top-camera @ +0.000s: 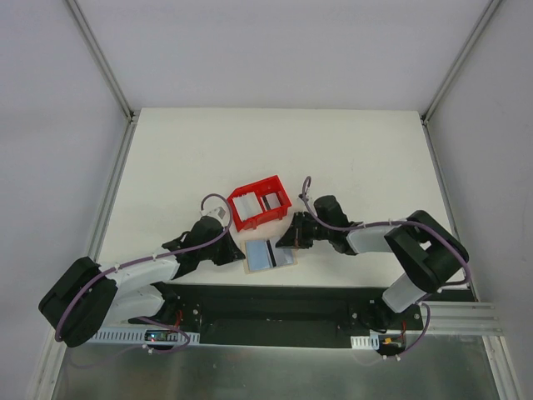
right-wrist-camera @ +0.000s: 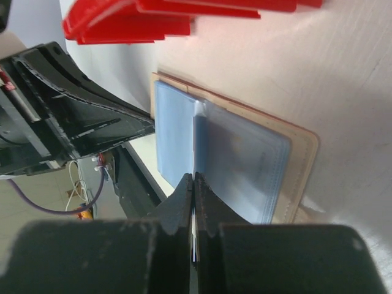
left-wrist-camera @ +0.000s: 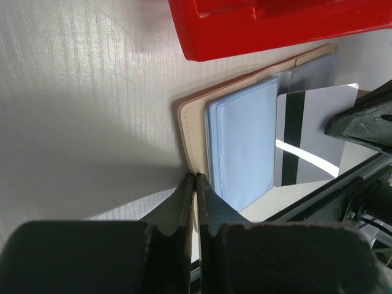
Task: Put the credit cards into the card holder
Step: Insert the credit card into the card slot.
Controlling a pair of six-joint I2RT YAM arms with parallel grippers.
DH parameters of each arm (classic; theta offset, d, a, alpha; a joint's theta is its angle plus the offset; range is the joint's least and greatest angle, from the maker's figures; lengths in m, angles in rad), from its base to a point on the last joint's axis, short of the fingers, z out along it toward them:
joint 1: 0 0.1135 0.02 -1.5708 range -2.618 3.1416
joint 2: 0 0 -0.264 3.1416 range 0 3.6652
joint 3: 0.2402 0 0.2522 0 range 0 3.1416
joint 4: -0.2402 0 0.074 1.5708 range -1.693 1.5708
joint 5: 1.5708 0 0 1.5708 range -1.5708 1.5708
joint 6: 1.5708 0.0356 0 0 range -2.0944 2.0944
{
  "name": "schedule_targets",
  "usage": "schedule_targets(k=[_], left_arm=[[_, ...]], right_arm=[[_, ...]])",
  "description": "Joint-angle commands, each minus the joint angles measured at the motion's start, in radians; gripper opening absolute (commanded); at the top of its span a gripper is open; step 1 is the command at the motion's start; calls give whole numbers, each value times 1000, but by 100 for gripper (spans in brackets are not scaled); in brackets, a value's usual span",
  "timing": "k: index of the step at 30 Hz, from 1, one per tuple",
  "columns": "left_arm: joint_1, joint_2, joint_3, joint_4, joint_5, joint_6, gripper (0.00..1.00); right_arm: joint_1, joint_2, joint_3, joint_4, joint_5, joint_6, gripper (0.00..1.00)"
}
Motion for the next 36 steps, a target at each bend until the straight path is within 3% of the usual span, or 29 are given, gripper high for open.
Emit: schedule_targets(k=[1,8,28,36], left_arm=[[2,8,10,-44,-12,25,0],[2,14,10,-44,-9,28,0],[2,10,6,-44,-9,30,0],[2,11,12,-43,-9,28,0]], right_arm=[[8,26,-14,79,20,-50,1],[11,84,-34,157,23,-51,0],[11,104,-16,121,91,-123,0],[74,101,-23,118,149,-96,0]])
